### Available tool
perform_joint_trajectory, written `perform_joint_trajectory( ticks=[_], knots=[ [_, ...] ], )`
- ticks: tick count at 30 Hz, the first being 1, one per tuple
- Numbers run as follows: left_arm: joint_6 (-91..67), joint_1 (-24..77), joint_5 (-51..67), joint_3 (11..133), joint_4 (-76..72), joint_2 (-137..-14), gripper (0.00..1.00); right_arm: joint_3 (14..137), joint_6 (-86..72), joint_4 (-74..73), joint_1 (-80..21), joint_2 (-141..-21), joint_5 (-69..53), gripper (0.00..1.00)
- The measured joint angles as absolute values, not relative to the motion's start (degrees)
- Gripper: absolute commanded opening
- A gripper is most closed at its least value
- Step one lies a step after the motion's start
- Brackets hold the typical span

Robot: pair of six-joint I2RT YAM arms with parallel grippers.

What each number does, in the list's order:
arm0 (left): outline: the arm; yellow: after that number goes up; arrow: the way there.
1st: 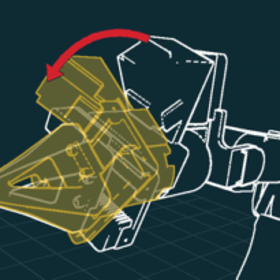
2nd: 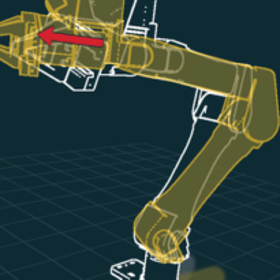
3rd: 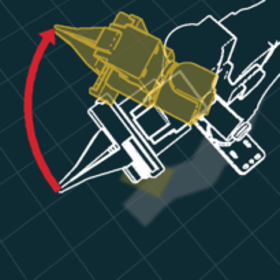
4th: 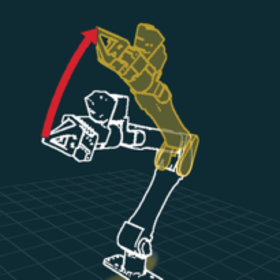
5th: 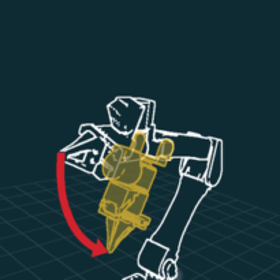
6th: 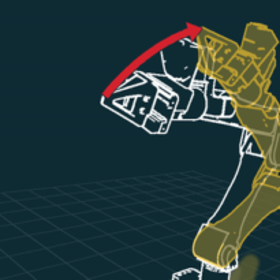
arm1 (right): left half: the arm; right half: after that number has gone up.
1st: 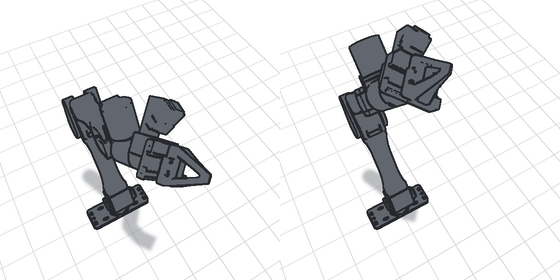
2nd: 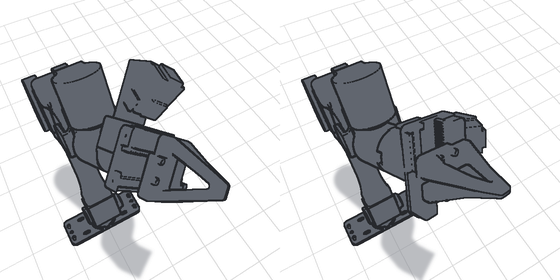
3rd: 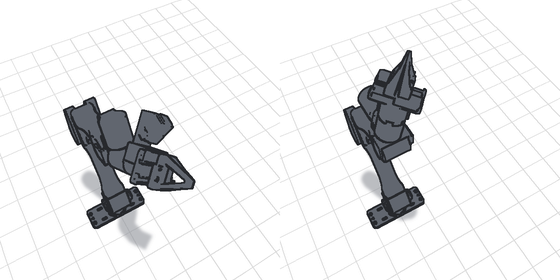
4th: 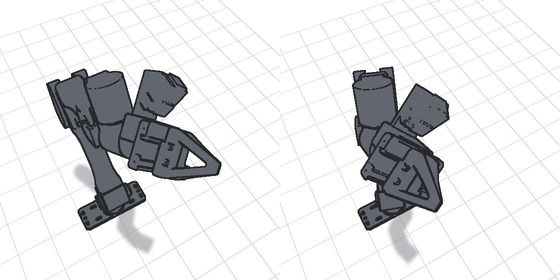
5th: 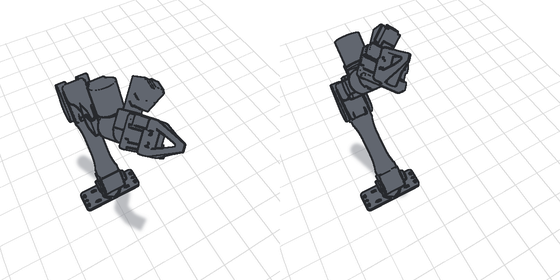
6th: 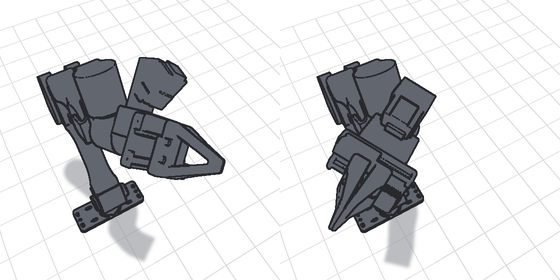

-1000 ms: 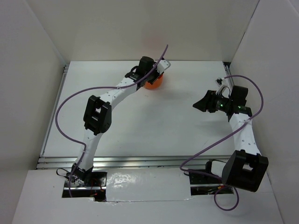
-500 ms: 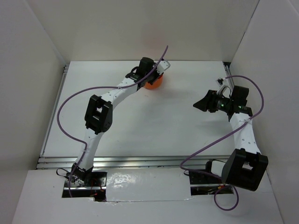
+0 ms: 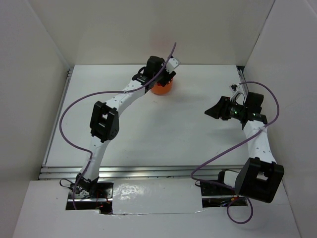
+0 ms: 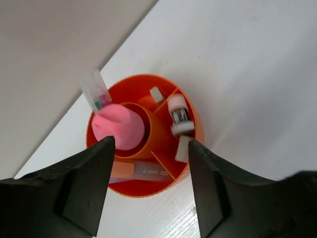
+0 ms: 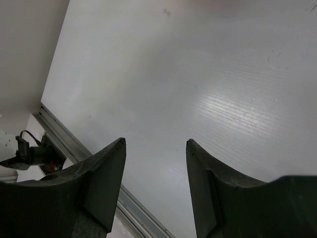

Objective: Sort the stationery into containers
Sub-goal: Place the stationery into the container

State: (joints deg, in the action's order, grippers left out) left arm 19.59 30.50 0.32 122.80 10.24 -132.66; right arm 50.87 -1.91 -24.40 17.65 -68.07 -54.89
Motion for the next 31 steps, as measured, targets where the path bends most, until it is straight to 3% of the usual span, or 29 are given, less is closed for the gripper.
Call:
perform_joint_trajectory(
  ticks=[11, 13, 14, 16, 17, 18, 20, 31],
  knots=[
    [14.6, 30.5, 0.3, 122.2, 12.6, -125.8, 0.78, 50.9, -2.0, -24.1, 17.6, -67.7, -54.8, 0.59],
    [12.7, 30.5, 0.3, 122.2, 15.3, -122.3, 0.85, 50.9, -1.3, -24.4, 17.7, -67.4, -54.4, 0.60],
    [11.4, 30.4, 0.3, 122.0, 17.0, -120.1, 0.99, 50.9, -0.9, -24.8, 17.7, -67.2, -54.2, 0.60],
    [9.1, 29.8, 1.3, 119.8, 19.8, -114.5, 0.99, 50.9, 0.5, -25.7, 17.7, -66.5, -53.1, 0.62],
    [8.0, 29.4, 1.7, 117.6, 20.7, -111.4, 0.99, 50.9, 1.2, -26.3, 17.7, -65.9, -52.5, 0.68],
    [6.1, 28.8, 1.8, 113.8, 21.2, -107.4, 0.99, 51.0, 1.9, -26.9, 17.7, -65.3, -51.6, 0.83],
    [3.1, 26.9, 1.7, 107.0, 23.5, -100.4, 0.99, 51.2, 4.0, -28.3, 17.8, -63.9, -49.5, 1.00],
    [-4.4, 18.0, -3.8, 61.4, 27.2, -77.4, 1.00, 47.4, 15.8, -32.9, 18.3, -55.5, -37.2, 1.00]
  ],
)
